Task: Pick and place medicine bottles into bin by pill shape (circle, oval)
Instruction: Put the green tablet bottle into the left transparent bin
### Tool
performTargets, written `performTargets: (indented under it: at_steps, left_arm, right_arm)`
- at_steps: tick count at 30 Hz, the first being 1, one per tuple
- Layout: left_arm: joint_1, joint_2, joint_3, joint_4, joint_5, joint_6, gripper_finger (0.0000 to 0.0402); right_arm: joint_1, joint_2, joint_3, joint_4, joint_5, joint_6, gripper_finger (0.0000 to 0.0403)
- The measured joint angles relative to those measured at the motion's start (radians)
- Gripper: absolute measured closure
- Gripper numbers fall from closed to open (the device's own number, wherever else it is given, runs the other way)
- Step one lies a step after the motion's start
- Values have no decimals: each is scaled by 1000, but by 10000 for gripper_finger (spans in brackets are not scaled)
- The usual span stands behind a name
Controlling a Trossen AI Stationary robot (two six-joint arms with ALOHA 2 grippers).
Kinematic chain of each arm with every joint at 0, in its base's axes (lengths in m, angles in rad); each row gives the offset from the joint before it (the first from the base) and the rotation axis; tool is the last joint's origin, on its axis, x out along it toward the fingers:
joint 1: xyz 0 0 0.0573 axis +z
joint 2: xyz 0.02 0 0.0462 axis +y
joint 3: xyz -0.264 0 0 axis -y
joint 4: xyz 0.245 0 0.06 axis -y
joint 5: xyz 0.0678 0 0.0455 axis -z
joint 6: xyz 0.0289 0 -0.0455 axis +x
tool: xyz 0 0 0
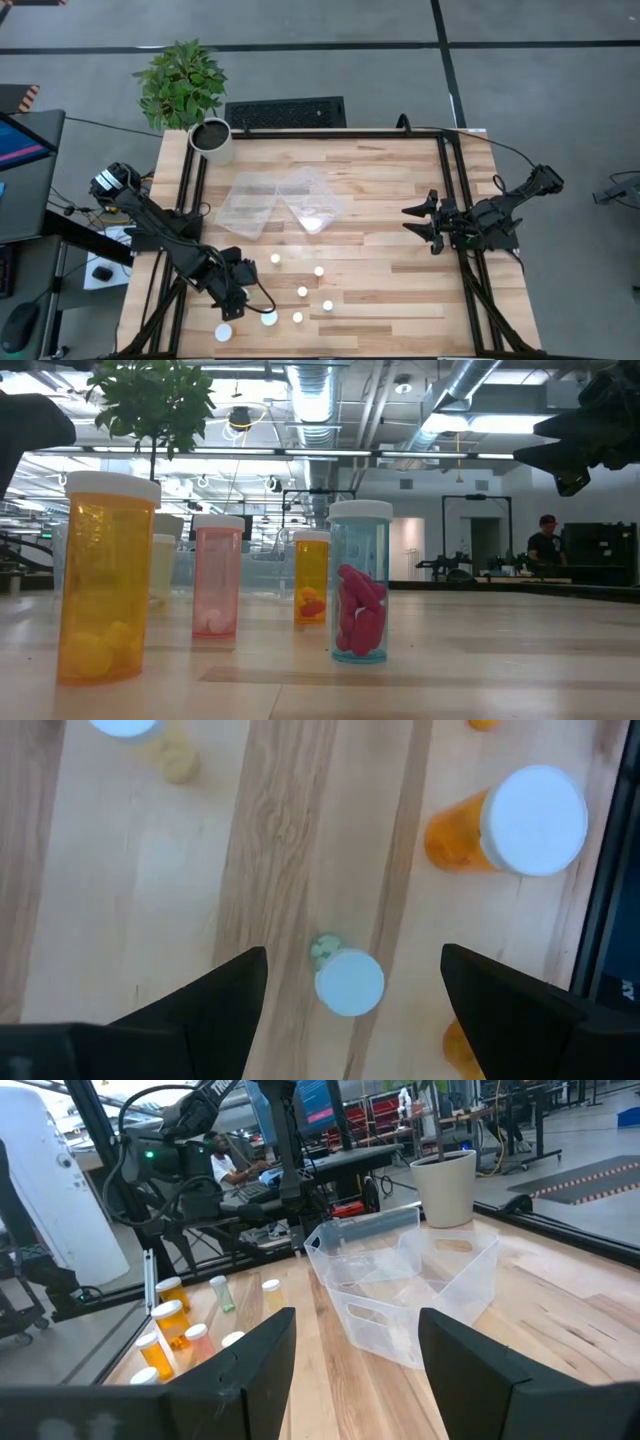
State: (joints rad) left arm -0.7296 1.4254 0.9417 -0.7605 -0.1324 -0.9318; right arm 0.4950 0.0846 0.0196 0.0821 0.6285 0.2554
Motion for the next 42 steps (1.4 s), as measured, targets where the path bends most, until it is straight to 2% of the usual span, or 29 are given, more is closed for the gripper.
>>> performTargets:
  at_steps: [5,10,13,22,30,34,42]
  left_arm:
    - [-5,34,0,-4,-2,3,109]
    - [-6,116,0,1,89,4,109]
    - [-6,135,0,0,109,5,109]
    - [-10,89,0,-11,48,6,109]
    - [-10,87,0,-14,39,33,110]
    - [-10,87,0,-16,39,37,130]
    - [-10,88,0,-20,46,38,196]
  right_arm:
    - [0,0,0,0,0,0,177]
    - [0,0,0,0,0,0,177]
    - [0,0,0,0,0,0,177]
    - [0,0,0,0,0,0,177]
    - [0,0,1,0,0,0,177]
    - [0,0,1,0,0,0,177]
    - [0,0,1,0,0,0,177]
